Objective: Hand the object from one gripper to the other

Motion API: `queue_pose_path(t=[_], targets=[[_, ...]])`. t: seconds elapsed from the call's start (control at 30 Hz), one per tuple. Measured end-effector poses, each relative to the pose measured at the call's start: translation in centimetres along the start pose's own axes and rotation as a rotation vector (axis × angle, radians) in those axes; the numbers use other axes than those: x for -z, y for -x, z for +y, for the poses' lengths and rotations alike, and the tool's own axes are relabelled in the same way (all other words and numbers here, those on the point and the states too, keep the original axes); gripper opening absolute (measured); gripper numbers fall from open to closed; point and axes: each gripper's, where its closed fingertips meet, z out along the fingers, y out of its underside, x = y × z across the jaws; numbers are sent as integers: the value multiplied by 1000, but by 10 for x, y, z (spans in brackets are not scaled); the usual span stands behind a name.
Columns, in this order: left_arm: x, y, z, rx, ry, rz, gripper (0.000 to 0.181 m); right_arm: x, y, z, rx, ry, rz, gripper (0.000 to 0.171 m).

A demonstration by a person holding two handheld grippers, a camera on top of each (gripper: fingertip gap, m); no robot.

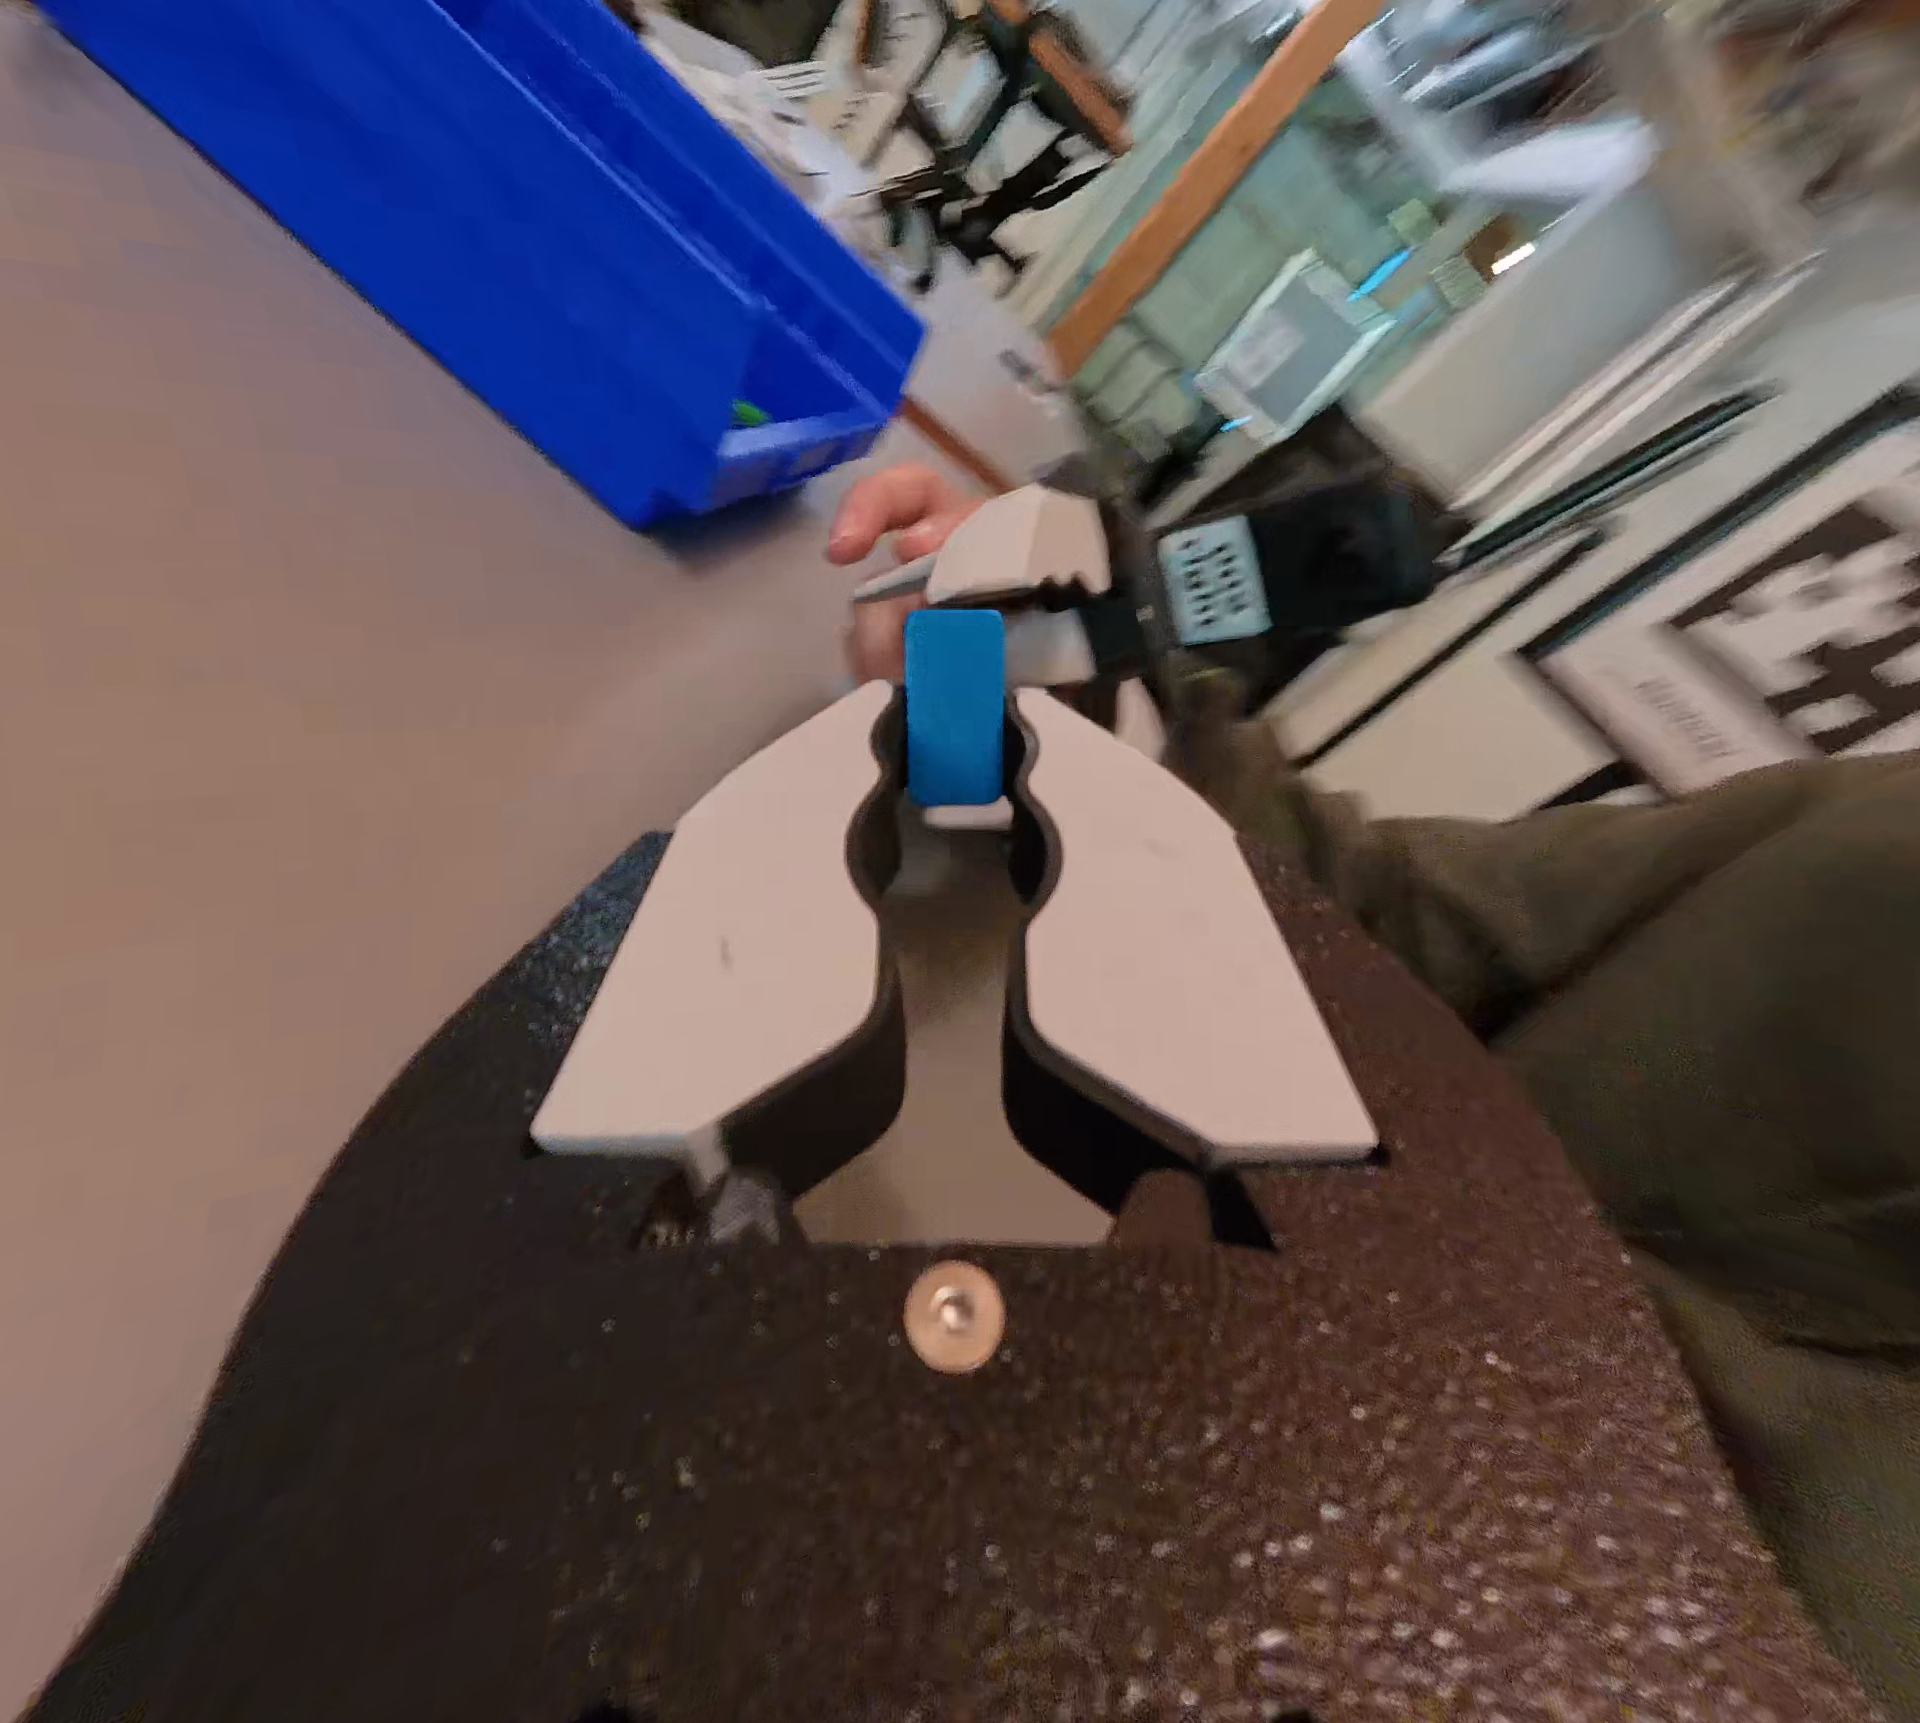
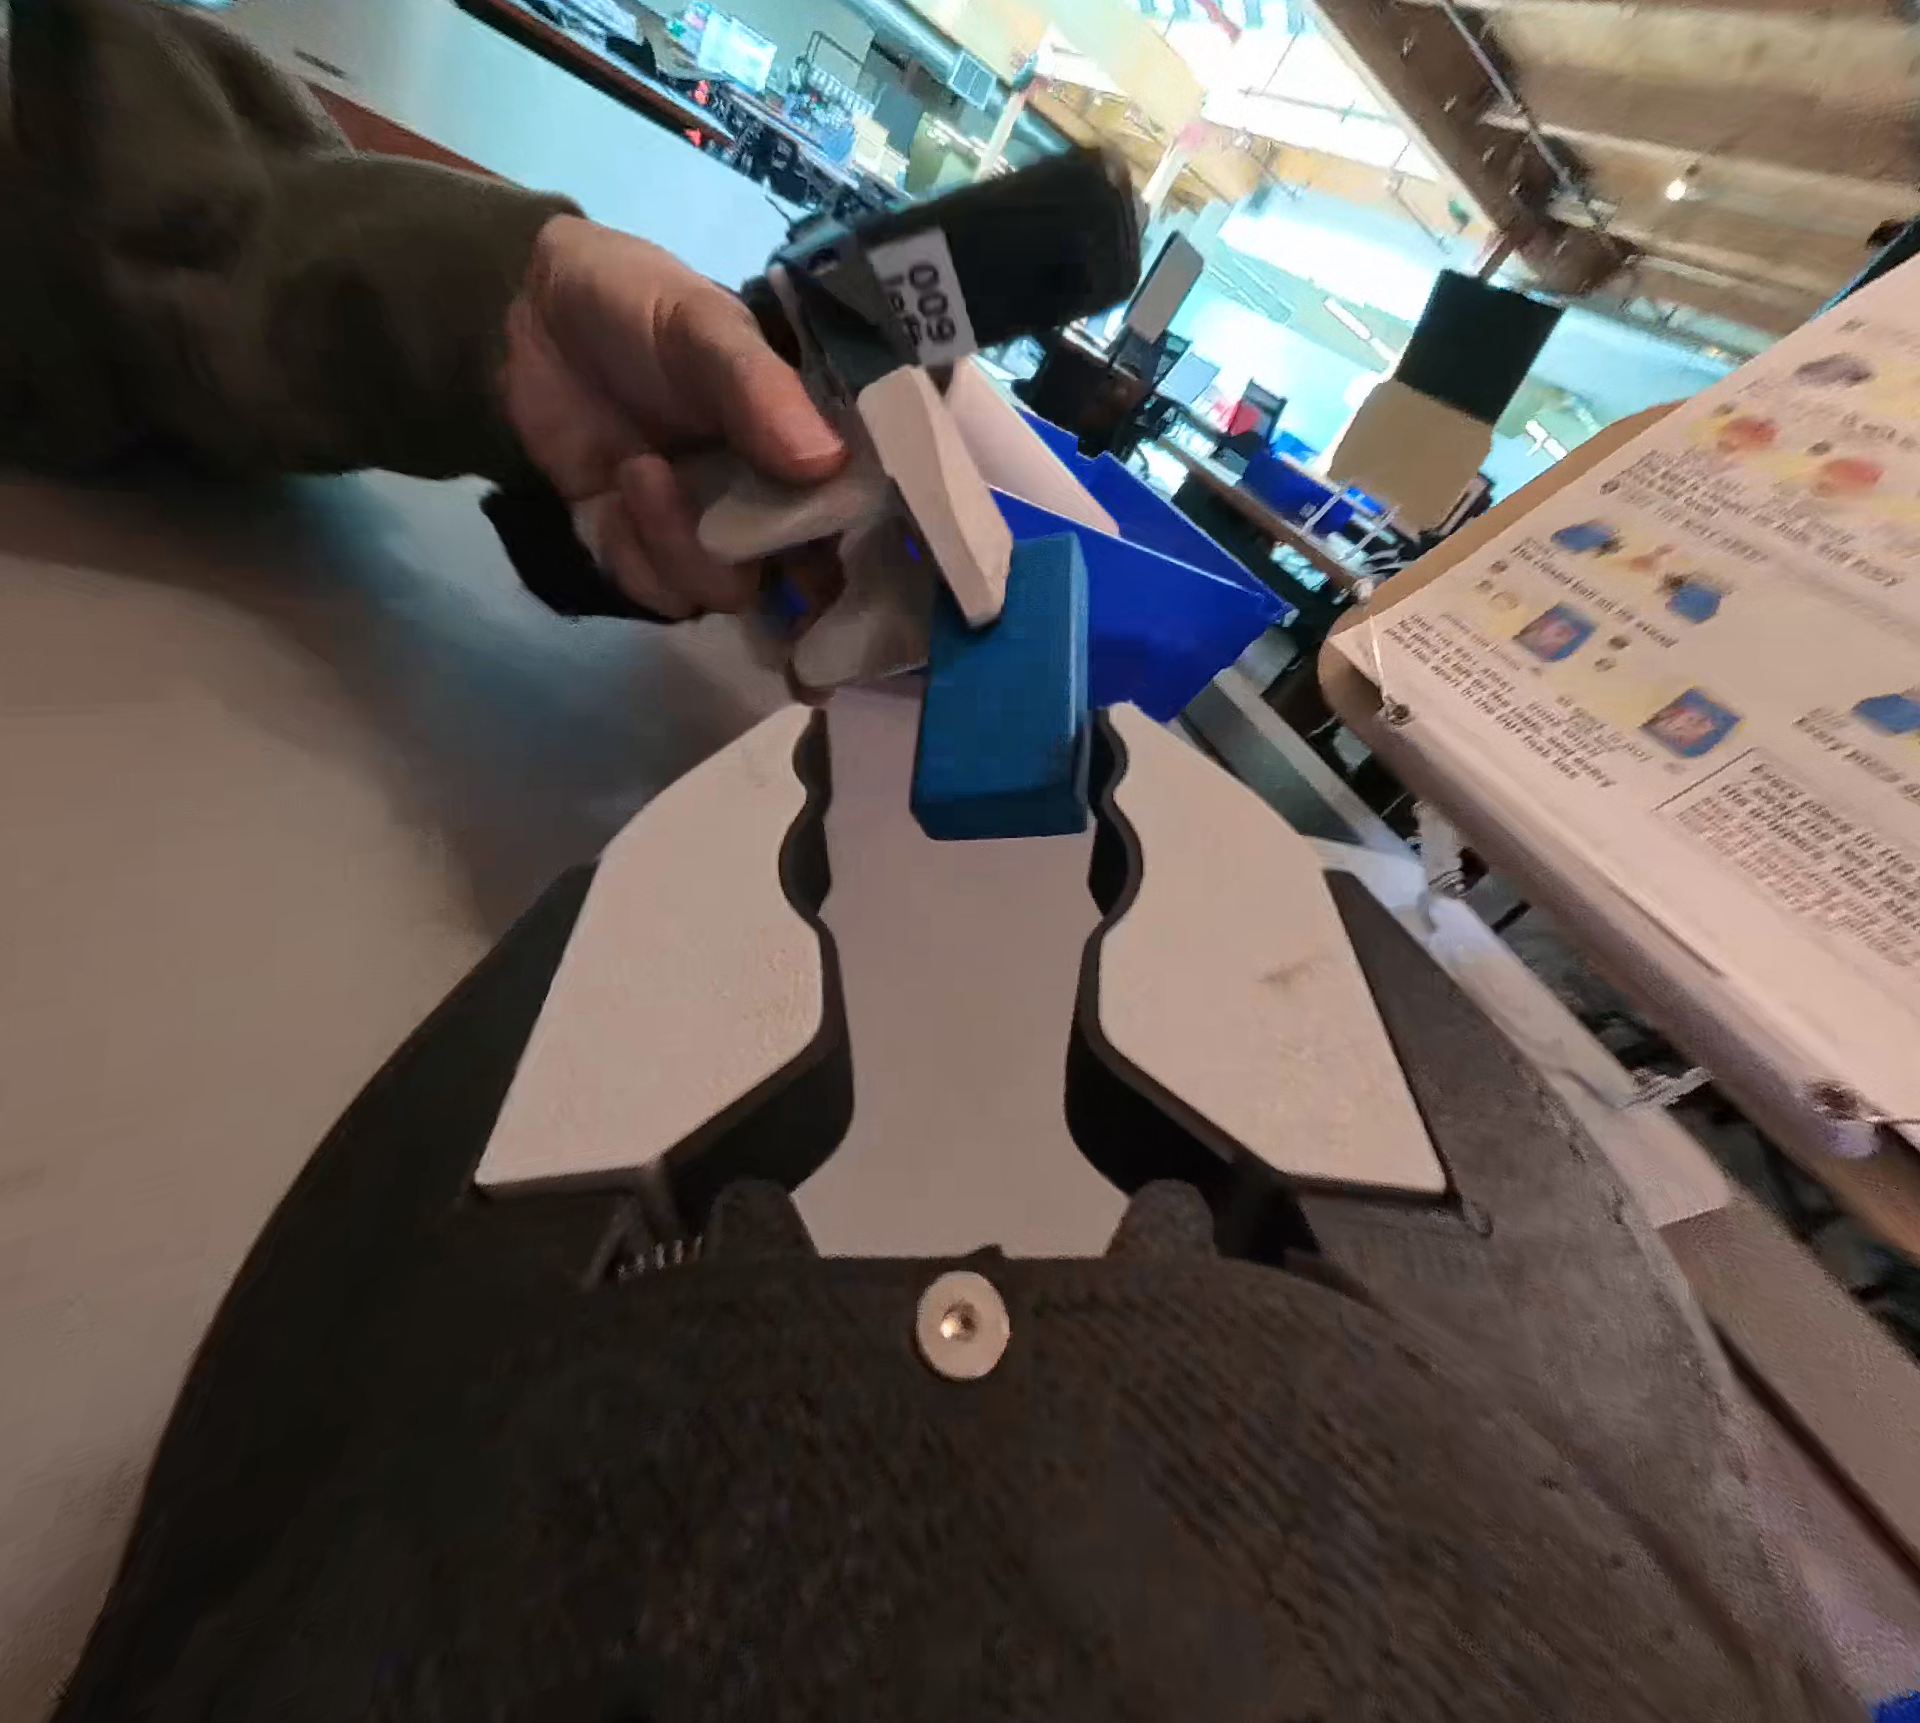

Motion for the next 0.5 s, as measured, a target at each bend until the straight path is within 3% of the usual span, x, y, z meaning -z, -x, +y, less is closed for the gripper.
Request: queue_pose_path(t=[0.03,0.17,0.3,0.5], targets=[[3,5,-1,-98,21,-74,16,1,-3,-2,-34,-13,7,49],[12,6,-7,-561,123,-284,16,7,-18,-9,-111,-64,74,40],[10,-6,0,-929,254,-346,16,3,-13,-2,-81,-17,52,26],[6,-6,14,-1040,363,-337,16,-3,2,15,48,99,-7,20]])
